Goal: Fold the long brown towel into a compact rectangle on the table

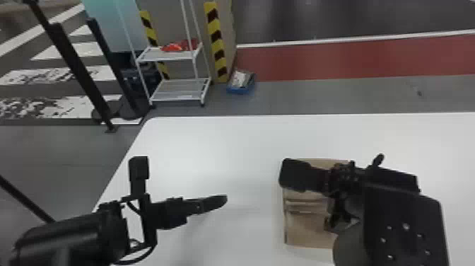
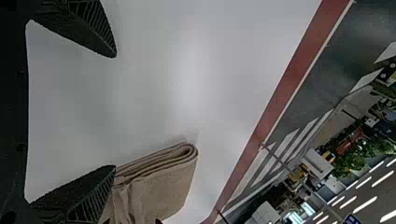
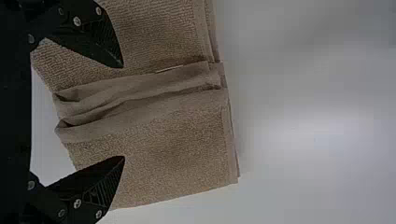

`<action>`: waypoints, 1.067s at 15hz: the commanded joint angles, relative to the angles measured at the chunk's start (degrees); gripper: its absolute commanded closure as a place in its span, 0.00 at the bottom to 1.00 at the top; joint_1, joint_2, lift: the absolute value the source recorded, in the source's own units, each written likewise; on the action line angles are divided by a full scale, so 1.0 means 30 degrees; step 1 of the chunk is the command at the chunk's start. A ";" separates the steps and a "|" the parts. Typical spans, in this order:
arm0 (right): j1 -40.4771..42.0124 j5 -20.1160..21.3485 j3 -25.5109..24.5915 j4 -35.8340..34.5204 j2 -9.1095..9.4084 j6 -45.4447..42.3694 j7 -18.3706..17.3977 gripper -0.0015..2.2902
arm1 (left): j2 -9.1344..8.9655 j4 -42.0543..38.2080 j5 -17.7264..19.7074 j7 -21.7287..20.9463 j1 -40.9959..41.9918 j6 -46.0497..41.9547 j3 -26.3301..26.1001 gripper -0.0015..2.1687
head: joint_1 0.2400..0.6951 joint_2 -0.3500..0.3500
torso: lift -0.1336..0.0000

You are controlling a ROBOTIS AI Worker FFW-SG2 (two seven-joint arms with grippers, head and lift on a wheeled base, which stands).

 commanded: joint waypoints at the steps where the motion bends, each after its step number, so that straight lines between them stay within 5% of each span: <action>1: -0.0005 -0.0011 0.0003 -0.0022 -0.0282 0.0103 0.0092 0.10 | -0.0009 0.0145 -0.0051 0.0086 0.0000 -0.0092 -0.0155 0.01 | 1.00 0.77 | 0.07; 16: -0.0649 0.0019 0.0442 0.1121 0.0275 0.0454 0.0092 0.15 | -0.0097 0.0438 -0.0110 0.0320 0.0030 -0.0326 -0.0565 0.01 | 1.00 0.75 | 0.07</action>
